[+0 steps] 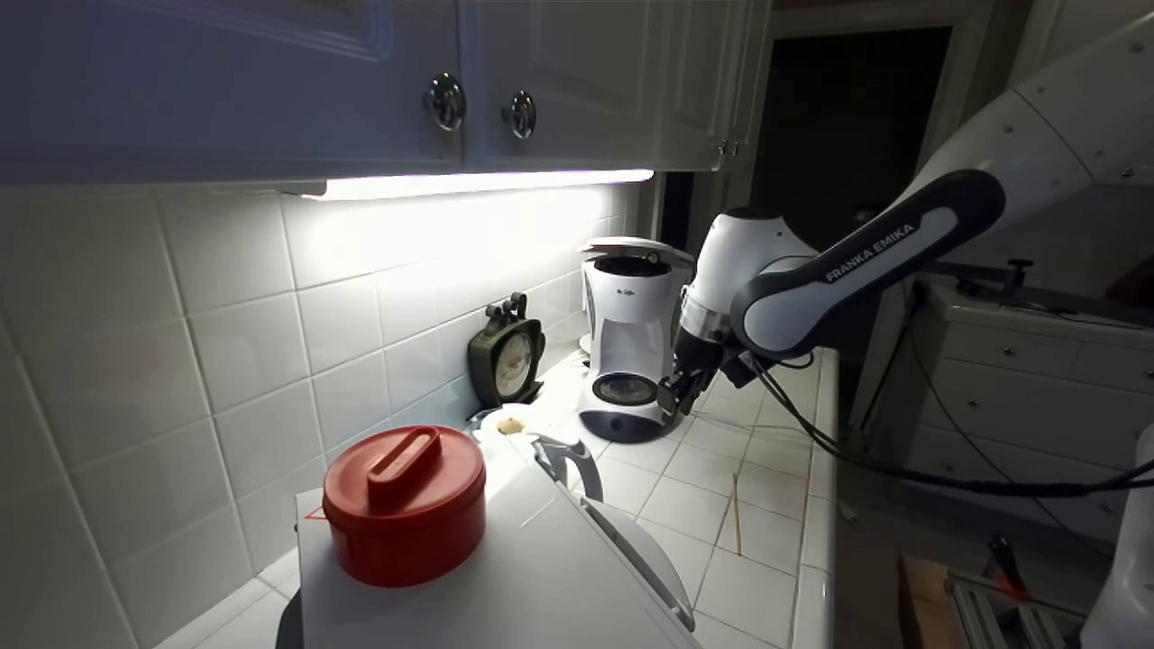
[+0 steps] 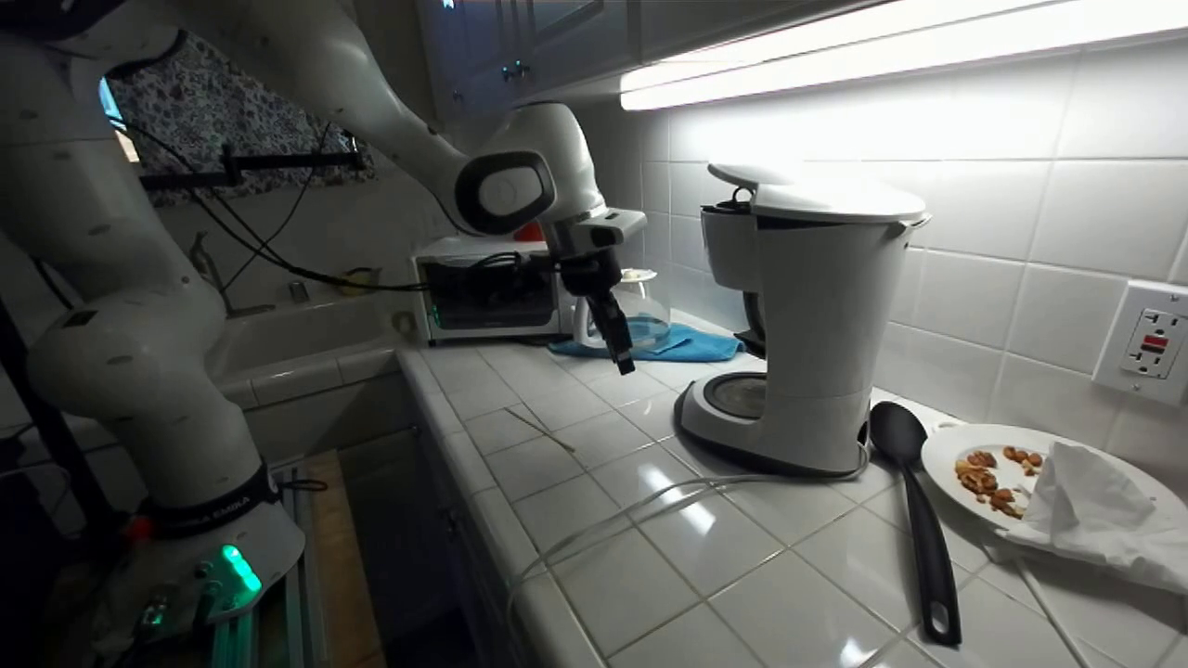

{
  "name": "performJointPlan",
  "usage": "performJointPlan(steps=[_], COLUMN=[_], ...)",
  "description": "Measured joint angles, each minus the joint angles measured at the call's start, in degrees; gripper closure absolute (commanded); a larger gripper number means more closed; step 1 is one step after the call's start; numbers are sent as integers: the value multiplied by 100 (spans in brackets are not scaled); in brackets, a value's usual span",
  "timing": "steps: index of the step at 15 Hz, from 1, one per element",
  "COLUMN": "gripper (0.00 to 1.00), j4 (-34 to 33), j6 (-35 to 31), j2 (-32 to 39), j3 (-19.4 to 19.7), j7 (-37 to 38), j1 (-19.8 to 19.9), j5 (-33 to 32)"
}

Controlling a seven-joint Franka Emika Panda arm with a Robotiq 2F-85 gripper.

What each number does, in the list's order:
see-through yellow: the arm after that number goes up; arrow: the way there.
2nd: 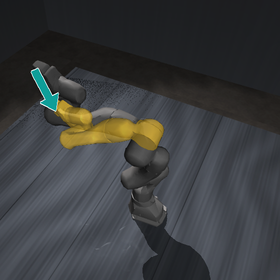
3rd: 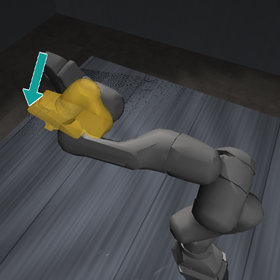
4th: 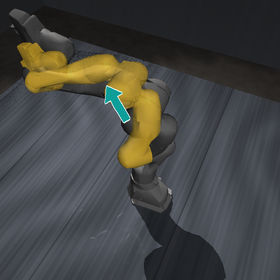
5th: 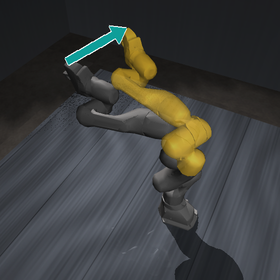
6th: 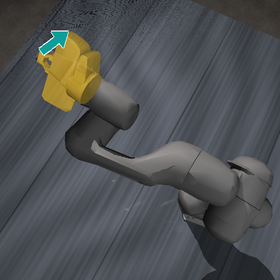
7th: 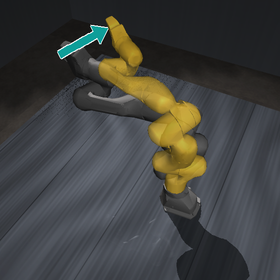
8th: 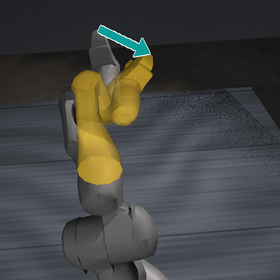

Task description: Push the bottom black button of the white machine on the right

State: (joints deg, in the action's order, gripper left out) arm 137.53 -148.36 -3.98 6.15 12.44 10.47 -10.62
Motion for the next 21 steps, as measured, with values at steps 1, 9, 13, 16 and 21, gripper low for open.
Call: performJointPlan(steps=[1,9,13,16,21], gripper=[91,97,97,97,96], j4=[-76,-643,-851,-882,-878], j6=[-105,-536,-485,-481,-664], j2=[105,788,1006,1034,1084], j3=[6,33,85,99,106], j7=[0,-2,311,312,261], j1=[0,-93,-180,-184,-246], j5=[0,0,-238,-235,-209])
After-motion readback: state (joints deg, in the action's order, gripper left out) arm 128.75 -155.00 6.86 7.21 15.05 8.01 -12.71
